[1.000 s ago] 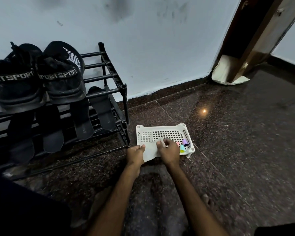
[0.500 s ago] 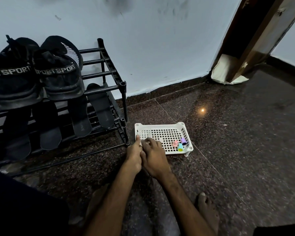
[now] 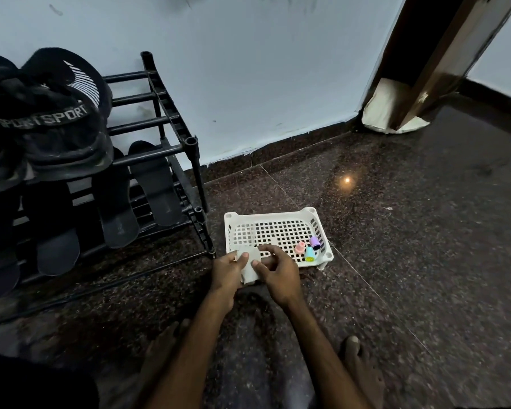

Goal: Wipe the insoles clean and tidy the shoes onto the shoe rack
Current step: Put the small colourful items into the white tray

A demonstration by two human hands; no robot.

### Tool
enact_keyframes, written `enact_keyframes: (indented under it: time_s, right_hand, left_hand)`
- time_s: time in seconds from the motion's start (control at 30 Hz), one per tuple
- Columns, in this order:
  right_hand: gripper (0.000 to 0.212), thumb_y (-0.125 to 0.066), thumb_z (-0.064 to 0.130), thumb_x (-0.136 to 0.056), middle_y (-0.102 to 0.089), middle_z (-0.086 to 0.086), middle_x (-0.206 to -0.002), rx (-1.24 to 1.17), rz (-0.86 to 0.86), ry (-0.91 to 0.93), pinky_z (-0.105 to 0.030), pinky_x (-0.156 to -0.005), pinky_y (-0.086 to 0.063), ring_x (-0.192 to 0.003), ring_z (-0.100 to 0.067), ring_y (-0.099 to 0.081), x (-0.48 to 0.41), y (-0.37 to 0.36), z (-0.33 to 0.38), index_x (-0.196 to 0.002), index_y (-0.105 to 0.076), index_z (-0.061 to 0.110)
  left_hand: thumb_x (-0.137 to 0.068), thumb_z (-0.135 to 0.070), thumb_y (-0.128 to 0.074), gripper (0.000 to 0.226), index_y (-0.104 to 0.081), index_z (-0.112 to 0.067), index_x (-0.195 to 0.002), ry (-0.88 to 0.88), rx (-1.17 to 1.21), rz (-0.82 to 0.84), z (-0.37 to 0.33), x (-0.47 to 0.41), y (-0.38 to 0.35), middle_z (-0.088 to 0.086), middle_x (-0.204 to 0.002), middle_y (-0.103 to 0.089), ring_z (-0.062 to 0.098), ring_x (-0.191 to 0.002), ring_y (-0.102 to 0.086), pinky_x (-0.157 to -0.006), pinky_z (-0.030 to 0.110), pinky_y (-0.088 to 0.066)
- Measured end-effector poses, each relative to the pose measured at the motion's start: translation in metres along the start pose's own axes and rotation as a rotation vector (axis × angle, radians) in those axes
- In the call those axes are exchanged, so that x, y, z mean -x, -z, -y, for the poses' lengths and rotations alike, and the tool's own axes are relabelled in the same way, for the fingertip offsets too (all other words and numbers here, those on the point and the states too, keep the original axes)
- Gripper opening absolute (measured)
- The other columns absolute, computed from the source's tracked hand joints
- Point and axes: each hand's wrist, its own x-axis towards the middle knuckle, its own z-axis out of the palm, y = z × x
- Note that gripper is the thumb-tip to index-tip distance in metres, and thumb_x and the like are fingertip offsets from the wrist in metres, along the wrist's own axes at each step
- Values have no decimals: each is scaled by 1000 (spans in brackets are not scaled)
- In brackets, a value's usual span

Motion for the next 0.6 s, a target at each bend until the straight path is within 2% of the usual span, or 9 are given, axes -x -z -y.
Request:
enact_keyframes:
  time_s: [0.1,0.2,0.27,0.33,0.47,0.53,0.6]
  right_hand:
    - [24,-74,11,-82,-71,-5,-75,-27,-58,-38,-33,-60,-57,-65,-16,-69,-13,-5,-4,-95,-61,25]
    - [17,-71,8,-83,-69,-1,-72,45,-104,-21,-33,-63,-57,-63,-12,-63,-41,-7,-5,-86,-65,24]
    - [16,-68,5,-84,-70,5,-76,139,-115,3,-28,-72,-53,-70,-9,-63,-63,-10,-5,-84,-71,21]
    - [17,-65,4,-87,-73,5,-86,200,-99,22,-24,-80,-50,-81,-9,-65,-86,-14,-3,-91,-74,17]
    - [21,-61,6,-89,-74,0,-92,288,-45,7,-22,-80,-49,-84,-10,-67,-113,-33,-1,-101,-75,16]
    - [22,-60,9,-89,-75,-1,-96,386,0,-8,-25,-82,-51,-88,-14,-69,-118,-43,-4,-103,-75,16]
    - [25,-58,12,-89,-74,-4,-103,597,62,25,-32,-86,-53,-100,-22,-67,-120,-50,-6,-109,-73,16]
  left_hand:
    - [-94,-12,-64,22,-62,-2,-114,-14,-17,-59,-1,-15,1,11,-97,-68,17,-72,-64,-50,27,-56]
    - [-93,-6,-64,20,-62,-4,-112,-88,-72,-100,-1,-31,1,9,-92,-67,19,-72,-64,-47,28,-55]
    - [-88,-2,-65,20,-66,-9,-107,-251,-288,-211,4,-43,2,4,-89,-68,27,-80,-67,-63,39,-59]
    - [-84,-1,-67,29,-69,-15,-108,-377,-569,-288,13,-49,4,4,-93,-65,28,-90,-65,-81,39,-53]
    - [-89,-19,-66,44,-60,-35,-129,-356,-952,-296,21,-47,0,3,-114,-53,24,-106,-58,-86,37,-48]
    - [-91,-23,-63,48,-53,-41,-135,-362,-1027,-296,24,-48,1,0,-116,-51,23,-111,-55,-86,37,-48]
    - [-93,-24,-61,50,-49,-42,-138,-374,-1051,-301,25,-49,0,-1,-117,-49,21,-113,-53,-86,37,-48]
